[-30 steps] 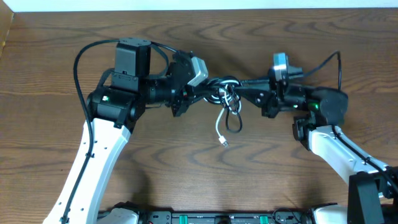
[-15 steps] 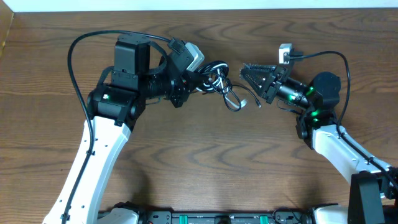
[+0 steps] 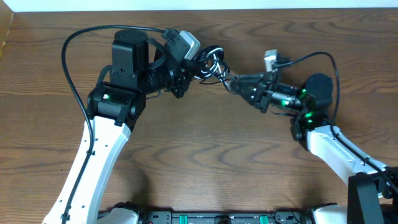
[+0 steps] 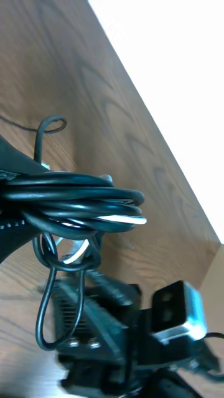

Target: Untangle cables

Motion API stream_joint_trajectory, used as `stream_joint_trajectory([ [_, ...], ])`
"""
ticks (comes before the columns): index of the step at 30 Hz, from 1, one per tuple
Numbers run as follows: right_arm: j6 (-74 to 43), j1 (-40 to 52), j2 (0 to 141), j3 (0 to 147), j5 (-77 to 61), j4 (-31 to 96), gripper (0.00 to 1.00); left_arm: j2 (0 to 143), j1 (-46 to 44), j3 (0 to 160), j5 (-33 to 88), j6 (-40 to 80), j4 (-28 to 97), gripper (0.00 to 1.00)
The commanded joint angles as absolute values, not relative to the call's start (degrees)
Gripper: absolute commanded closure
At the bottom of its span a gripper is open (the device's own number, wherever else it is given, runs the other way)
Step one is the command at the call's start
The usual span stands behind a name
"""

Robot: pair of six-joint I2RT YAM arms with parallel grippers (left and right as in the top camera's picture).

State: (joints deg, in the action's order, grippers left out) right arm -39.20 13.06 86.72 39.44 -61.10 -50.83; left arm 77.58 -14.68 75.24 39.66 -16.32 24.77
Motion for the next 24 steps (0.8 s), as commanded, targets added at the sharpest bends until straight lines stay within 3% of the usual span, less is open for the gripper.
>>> stream_joint_trajectory([
  [1, -37.2, 15.5, 86.4, 39.7, -61.6, -51.7, 0.83, 77.2, -14.5, 76.0, 39.4, -11.9, 24.1, 0.93],
  [7, -37.0, 16.9, 86.4, 39.7, -56.9, -51.0, 0.86, 77.2, -14.5, 76.0, 39.3, -2.3, 21.7, 0.93],
  [14, -37.3, 16.4, 86.4, 39.7, -55.0, -50.5, 0.61, 77.1, -14.4, 76.0, 30.7, 4.6, 21.2, 0.93],
  [18, -37.2, 16.1, 86.3, 39.7, -56.8, -52.6, 0.61, 77.1, -14.4, 76.0, 20.0, 12.4, 22.5, 0.93],
  [24, -38.0, 16.2, 86.3, 39.7, -54.5, -56.4, 0.59, 77.1, -14.5, 76.0, 18.9, 18.1, 23.0, 0.93],
])
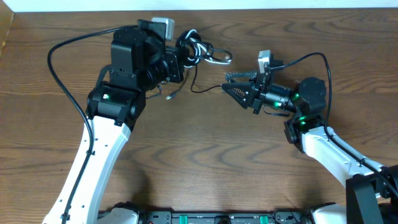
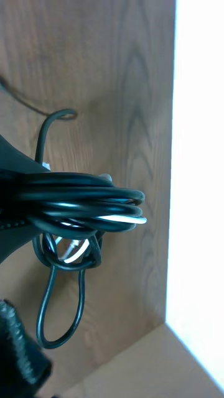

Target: Untangle cables

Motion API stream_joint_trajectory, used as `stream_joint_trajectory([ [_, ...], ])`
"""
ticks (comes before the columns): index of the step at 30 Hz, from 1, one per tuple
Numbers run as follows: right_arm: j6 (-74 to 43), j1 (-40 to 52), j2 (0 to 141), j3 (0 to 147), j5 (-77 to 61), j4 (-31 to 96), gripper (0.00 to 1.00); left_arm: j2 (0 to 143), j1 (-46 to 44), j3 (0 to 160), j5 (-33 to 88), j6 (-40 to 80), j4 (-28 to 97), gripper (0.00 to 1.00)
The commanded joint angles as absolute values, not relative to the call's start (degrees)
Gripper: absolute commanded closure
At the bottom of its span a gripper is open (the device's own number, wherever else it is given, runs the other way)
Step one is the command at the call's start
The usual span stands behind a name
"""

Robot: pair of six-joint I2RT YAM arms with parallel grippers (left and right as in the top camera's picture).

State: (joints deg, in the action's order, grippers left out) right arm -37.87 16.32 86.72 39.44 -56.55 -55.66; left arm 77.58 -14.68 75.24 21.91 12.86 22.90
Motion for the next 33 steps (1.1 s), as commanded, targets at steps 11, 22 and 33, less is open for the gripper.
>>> stream_joint_trajectory([
  [11, -58.0, 18.2, 86.4, 39.7, -43.2, -57.3, 0.50, 77.2, -20.5, 76.0, 19.0, 20.8, 23.5, 0.93],
  [22, -64.4, 18.5, 86.4, 39.7, -40.2, -58.5, 0.51, 77.2, -25.4, 76.0, 19.0, 16.9, 23.5, 0.92],
  [33, -64.7, 18.5, 86.4, 39.7, -40.1, -58.5, 0.99, 77.2, -28.3, 76.0, 14.2, 10.1, 23.5, 0.93],
])
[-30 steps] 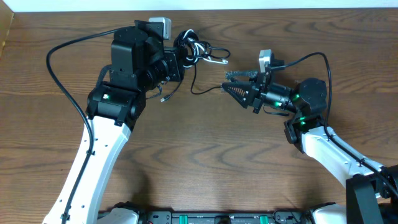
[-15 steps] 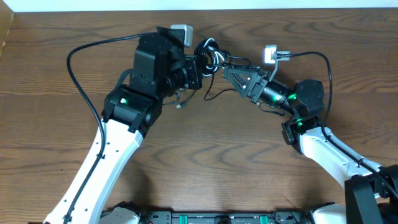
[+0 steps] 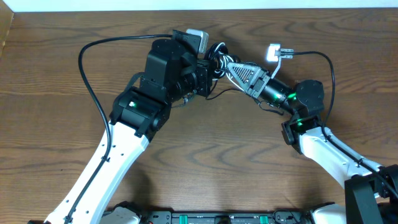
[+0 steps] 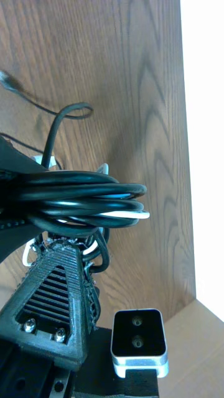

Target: Untangle cables

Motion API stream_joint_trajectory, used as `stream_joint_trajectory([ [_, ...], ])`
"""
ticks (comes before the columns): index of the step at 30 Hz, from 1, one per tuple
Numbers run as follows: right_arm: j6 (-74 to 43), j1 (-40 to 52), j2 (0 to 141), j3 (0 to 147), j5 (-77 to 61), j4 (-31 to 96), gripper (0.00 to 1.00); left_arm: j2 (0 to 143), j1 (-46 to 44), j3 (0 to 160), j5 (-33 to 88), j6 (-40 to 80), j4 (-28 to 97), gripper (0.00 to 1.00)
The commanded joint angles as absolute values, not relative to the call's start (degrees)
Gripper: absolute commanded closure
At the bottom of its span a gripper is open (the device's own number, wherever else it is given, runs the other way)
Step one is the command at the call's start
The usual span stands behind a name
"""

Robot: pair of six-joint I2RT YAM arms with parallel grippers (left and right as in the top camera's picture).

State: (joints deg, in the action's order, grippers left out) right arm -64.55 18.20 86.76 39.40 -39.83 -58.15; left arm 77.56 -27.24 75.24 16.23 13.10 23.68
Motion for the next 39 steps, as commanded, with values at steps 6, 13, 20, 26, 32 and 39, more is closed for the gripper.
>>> stream_joint_trajectory([
  [6, -64.7, 18.3, 86.4, 39.7, -41.8, -58.6, 0.99, 77.2, -28.3, 76.0, 1.3, 9.3, 23.6, 0.92],
  [13, -65.8, 16.4, 86.4, 39.7, -44.6, -66.1, 0.99, 77.2, -28.3, 76.0, -10.7, 1.4, 27.3, 0.92],
  [20, -69.2, 12.1, 86.4, 39.7, -45.6, -70.0, 0.99, 77.2, -28.3, 76.0, -15.3, -0.4, 30.0, 0.92],
  [26, -71.2, 8.1, 86.4, 39.7, -47.7, -71.8, 0.99, 77.2, -27.9, 76.0, -16.9, -0.4, 30.6, 0.92],
  [32, -71.3, 6.9, 86.4, 39.7, -48.8, -72.4, 0.99, 77.2, -27.7, 76.0, -15.6, -0.2, 30.8, 0.92],
  [39, -69.3, 7.0, 86.4, 39.7, -50.6, -69.6, 0.86, 77.1, -27.7, 76.0, -3.9, -0.2, 30.3, 0.92],
])
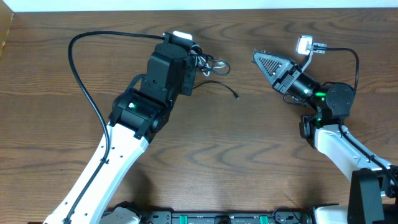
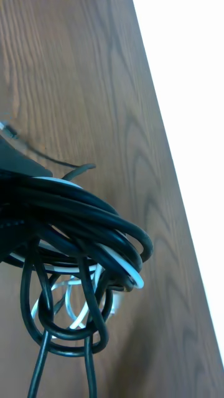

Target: Untangle cables

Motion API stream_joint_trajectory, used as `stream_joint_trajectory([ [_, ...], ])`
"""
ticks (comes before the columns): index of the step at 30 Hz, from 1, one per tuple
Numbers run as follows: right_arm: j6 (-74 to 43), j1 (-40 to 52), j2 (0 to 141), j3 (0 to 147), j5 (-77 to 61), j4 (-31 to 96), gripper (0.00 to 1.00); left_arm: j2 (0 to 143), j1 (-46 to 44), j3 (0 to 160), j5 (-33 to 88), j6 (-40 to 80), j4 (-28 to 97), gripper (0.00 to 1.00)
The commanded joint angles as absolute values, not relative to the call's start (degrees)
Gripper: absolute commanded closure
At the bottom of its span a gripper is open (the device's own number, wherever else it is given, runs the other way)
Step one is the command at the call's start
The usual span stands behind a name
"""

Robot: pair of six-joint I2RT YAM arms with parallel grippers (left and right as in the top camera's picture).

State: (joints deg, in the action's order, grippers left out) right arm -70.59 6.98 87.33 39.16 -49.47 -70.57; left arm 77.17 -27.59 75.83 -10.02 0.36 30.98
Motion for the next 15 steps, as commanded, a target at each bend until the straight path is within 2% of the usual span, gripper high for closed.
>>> stream_joint_trajectory([
  [1, -68.1, 7.1, 86.4, 39.7, -51.2, -68.5, 0.80, 77.1, -27.7, 76.0, -1.9, -0.3, 30.3, 0.92],
  [4, -61.9, 7.2, 86.4, 39.7, -54.6, -67.8, 0.57, 77.1, -27.7, 76.0, 6.4, -6.7, 30.5, 0.92],
  [6, -56.6, 7.2, 86.4, 39.7, -57.2, -67.8, 0.47, 77.1, -27.7, 76.0, 10.9, -12.1, 30.8, 0.92],
  [11, -42.6, 7.2, 86.4, 39.7, -62.6, -66.2, 0.47, 77.1, -27.7, 76.0, 17.6, -22.4, 31.6, 0.92],
  [15, -36.7, 7.2, 86.4, 39.7, -63.6, -65.3, 0.48, 77.1, -27.7, 76.0, 17.8, -28.5, 32.7, 0.93],
])
